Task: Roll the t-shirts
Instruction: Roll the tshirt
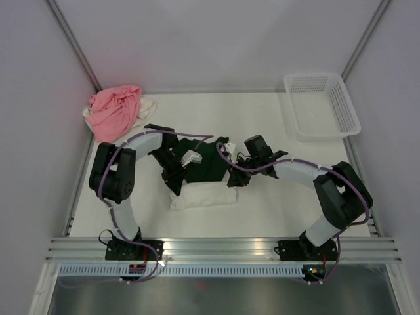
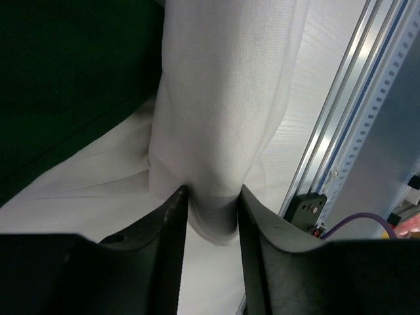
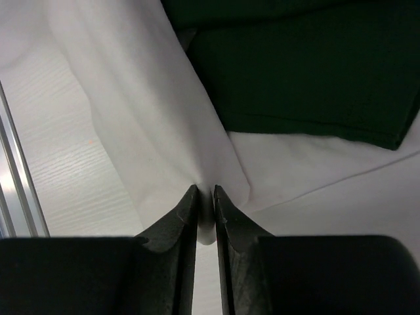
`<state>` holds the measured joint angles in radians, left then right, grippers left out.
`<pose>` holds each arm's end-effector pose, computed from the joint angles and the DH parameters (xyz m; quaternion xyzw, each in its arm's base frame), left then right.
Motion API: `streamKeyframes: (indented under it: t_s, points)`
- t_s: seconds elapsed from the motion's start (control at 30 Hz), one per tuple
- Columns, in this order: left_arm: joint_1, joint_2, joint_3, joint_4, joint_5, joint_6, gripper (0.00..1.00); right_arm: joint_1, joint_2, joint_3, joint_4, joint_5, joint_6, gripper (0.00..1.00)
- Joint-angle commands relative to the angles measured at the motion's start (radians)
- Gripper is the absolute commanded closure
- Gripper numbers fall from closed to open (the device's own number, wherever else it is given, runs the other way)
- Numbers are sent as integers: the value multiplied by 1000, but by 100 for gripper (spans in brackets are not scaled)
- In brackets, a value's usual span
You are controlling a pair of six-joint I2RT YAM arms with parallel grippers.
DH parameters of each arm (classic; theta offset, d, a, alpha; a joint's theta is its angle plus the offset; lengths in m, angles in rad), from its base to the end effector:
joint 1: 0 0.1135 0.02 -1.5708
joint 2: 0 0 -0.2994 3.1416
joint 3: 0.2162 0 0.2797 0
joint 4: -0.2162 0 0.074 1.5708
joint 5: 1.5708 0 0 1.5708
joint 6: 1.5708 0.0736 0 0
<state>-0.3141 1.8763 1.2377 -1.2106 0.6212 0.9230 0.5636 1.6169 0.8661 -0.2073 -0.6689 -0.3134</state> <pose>0.2991 -0.1422 0.1557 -0.5122 -0.7928 0.3284 0.0353 0.2717 0.2257 0.1623 -0.4720 0.7734 0.3461 0.2436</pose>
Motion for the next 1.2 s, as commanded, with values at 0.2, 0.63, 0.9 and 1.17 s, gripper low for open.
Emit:
streamKeyframes:
  t_s: [0.2,0.63,0.9,1.17]
  points:
    - [70,3,120,-17,-72,-12,49,-14,-103,76,0,81,102,74]
    - [83,-103,137,-26,-64,-58,46,163,-123,57,-8,112,80,86]
    - [109,-190,93,14,-35,-153,45,170,-26,39,183,173,207,91]
    - [73,-178,-96,223,-218,-368,44,165,43,40,169,222,209,93]
